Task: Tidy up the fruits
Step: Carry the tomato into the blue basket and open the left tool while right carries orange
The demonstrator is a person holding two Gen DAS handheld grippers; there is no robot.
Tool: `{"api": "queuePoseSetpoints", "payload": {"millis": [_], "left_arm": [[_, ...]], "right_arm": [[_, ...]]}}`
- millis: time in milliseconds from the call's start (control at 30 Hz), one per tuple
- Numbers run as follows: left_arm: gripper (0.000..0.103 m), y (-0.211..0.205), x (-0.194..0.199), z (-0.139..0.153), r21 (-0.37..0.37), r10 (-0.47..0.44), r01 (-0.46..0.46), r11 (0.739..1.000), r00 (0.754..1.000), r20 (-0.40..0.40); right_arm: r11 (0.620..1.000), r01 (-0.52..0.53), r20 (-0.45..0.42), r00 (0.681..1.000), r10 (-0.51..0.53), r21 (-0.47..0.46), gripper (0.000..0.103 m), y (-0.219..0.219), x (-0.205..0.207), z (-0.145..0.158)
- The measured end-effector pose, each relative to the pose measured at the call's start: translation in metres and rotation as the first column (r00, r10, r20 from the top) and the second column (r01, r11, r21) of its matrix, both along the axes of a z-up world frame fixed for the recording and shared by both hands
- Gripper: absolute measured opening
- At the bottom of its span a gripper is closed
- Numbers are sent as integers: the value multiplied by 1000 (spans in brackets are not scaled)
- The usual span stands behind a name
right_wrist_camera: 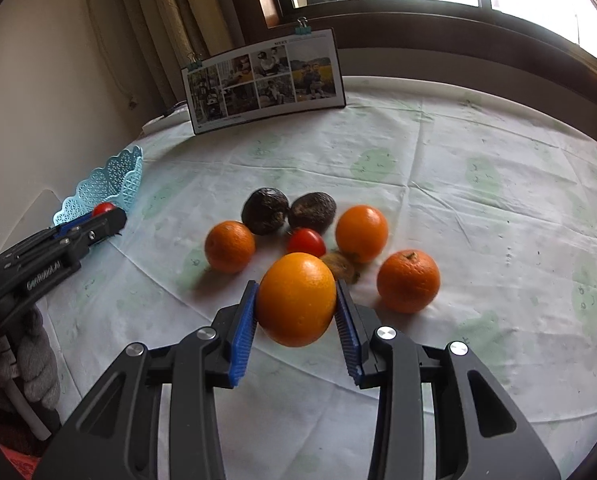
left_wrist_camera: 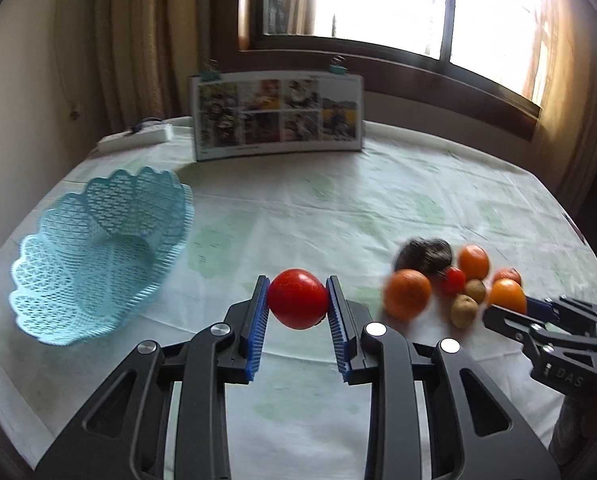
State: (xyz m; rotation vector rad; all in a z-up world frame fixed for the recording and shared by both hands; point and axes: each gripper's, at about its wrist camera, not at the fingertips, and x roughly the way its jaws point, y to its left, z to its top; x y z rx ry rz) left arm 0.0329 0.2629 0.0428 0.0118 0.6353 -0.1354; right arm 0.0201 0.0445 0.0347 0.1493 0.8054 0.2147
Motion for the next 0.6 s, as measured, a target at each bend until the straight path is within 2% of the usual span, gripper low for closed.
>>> {"api": "queuePoseSetpoints", "payload": {"millis": [333, 600], "left_arm": [[29, 76, 12, 10, -10, 212, -212, 977, 976, 52], [31, 117, 18, 5, -20, 304, -303, 953, 952, 49]], "right_arm": [[999, -44, 14, 999, 44, -7, 38, 32, 9, 10], [995, -94, 25, 995, 95, -16, 38, 66, 16, 18]]}}
